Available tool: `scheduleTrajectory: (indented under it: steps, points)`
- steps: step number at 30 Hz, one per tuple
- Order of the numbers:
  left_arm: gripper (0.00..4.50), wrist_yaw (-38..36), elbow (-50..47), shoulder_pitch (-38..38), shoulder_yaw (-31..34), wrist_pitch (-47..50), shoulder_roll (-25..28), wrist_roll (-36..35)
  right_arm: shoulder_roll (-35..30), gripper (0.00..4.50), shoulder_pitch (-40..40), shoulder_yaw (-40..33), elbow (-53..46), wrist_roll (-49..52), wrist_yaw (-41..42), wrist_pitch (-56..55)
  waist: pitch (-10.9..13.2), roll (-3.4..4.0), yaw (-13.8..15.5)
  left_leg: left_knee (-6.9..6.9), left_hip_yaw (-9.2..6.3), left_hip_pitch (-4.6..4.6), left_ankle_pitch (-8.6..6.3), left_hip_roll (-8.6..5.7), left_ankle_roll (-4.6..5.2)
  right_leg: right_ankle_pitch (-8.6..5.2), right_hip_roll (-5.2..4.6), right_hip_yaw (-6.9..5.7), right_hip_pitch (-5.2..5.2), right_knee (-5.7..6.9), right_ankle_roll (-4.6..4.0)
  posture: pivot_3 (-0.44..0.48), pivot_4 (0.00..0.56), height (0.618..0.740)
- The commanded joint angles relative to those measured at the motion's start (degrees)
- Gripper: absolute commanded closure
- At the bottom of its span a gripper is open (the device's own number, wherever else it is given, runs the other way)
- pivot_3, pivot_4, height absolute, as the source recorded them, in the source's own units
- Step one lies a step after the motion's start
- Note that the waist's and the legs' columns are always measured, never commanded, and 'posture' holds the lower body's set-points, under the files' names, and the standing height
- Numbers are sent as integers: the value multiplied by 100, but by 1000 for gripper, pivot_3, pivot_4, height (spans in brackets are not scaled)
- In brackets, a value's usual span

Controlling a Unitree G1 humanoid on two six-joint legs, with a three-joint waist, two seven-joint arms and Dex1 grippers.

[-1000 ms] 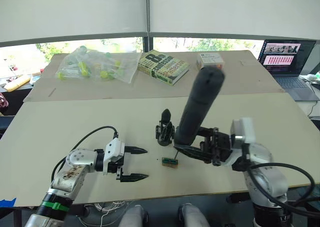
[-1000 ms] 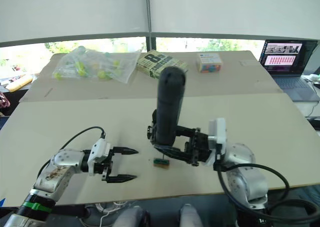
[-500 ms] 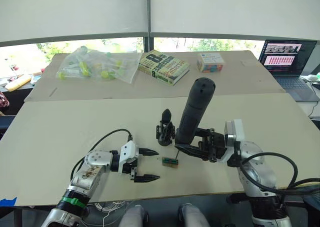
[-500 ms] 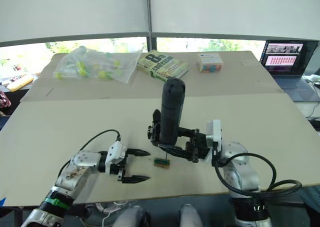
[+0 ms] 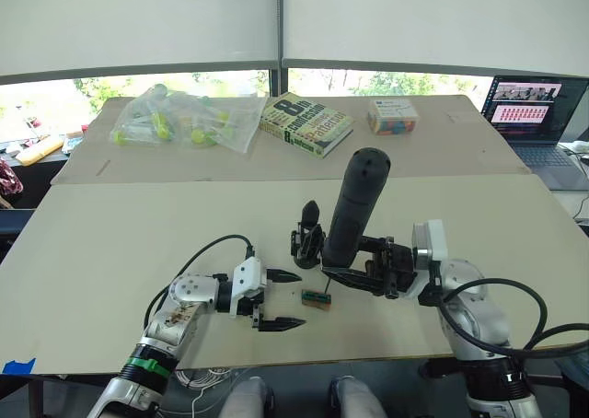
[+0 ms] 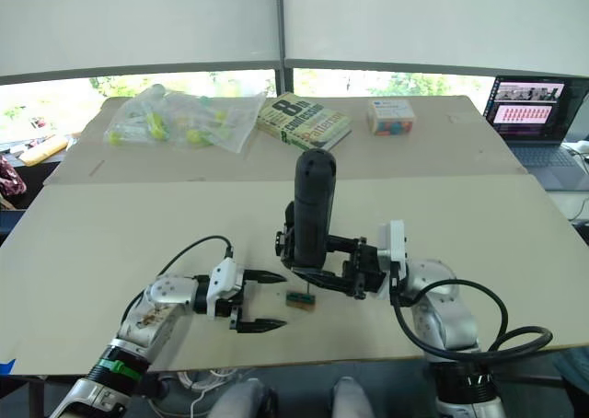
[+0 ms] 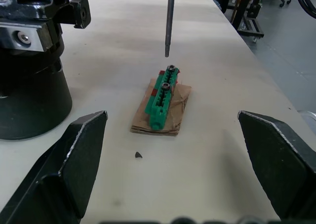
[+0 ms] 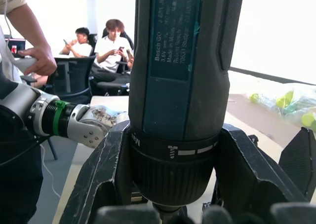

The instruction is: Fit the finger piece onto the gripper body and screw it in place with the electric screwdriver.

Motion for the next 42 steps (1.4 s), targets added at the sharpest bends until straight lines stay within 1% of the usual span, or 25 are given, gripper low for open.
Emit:
scheduleTrajectory:
  steps: [1,13,16,20,42]
  points:
    - [0,-12,29,-74,-137,-4,-92,32,-82,2544,-92,-94,-172,225,74,-144,0,0,5,0,-1,0,0,0,0,0,0,-1,0,-1,0,0,150,740]
    - [0,-35,-60,-87,-268,49,-200,56,-188,2544,-20,-11,-170,206,150,-165,0,0,-2,0,-1,-1,0,0,0,0,1,0,0,-1,0,0,150,740]
    - [0,68,-66,-63,-240,119,-240,38,-192,2544,-4,45,-166,182,198,-195,0,0,-1,0,-1,-1,0,1,0,0,1,-1,0,-1,0,0,150,740]
    - [0,40,-74,-30,-319,18,-179,156,-163,2544,-5,50,-130,196,162,-199,0,0,-1,0,-1,-1,0,0,0,0,1,0,0,-1,0,0,150,740]
    - [0,58,-161,72,-342,159,-128,106,-158,2544,-25,97,5,105,60,-326,-1,0,-5,-1,-1,1,0,1,0,0,1,0,1,-1,0,0,150,740]
